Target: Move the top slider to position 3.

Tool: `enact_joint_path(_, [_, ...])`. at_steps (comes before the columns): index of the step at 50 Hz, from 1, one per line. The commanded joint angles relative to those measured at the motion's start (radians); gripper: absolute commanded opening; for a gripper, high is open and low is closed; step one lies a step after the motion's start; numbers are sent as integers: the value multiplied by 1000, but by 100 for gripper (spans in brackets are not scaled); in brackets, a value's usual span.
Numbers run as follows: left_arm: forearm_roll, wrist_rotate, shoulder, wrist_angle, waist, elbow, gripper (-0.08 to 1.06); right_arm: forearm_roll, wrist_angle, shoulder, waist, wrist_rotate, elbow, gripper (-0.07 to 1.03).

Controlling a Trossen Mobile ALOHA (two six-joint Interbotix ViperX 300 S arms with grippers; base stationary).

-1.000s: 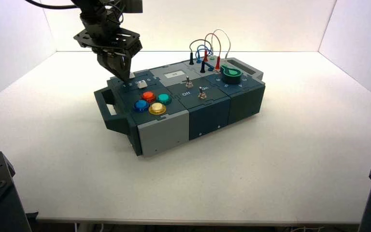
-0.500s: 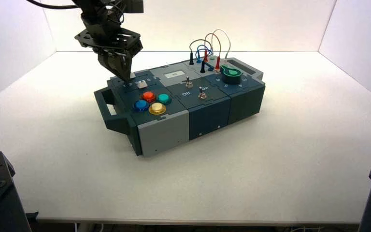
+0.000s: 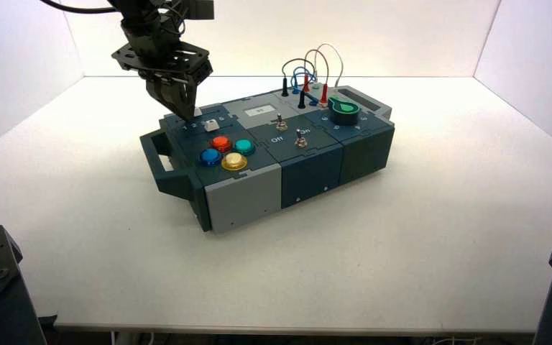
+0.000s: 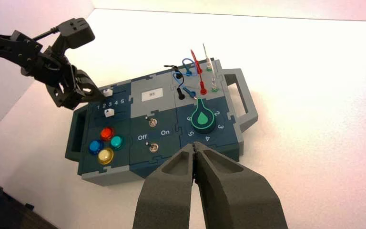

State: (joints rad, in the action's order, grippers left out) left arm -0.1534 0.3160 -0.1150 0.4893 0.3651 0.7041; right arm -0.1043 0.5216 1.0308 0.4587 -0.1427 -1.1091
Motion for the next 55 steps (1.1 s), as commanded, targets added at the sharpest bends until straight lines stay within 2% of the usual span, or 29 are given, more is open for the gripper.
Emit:
enact_joint_path(1, [2,6,11,-5,-6,-32,-3,0,-9,-5,2,2,14,-3])
enact_joint_path(18, [0,8,18,26,-6,-20,-3,0,-9,-5,3,2,14,-3])
enact_joint_path(34, [-2,5,121,69,-6,23,-3,0,-8,17,2,2,14,-3])
enact_joint_path(38, [-12,-2,155,81,-6,35,-3,-2,-6,20,2,0,14,-3])
enact_joint_path(55, [-15,-5,196,78,-5,64,-3,-5,-6,17,3,2,14,-3])
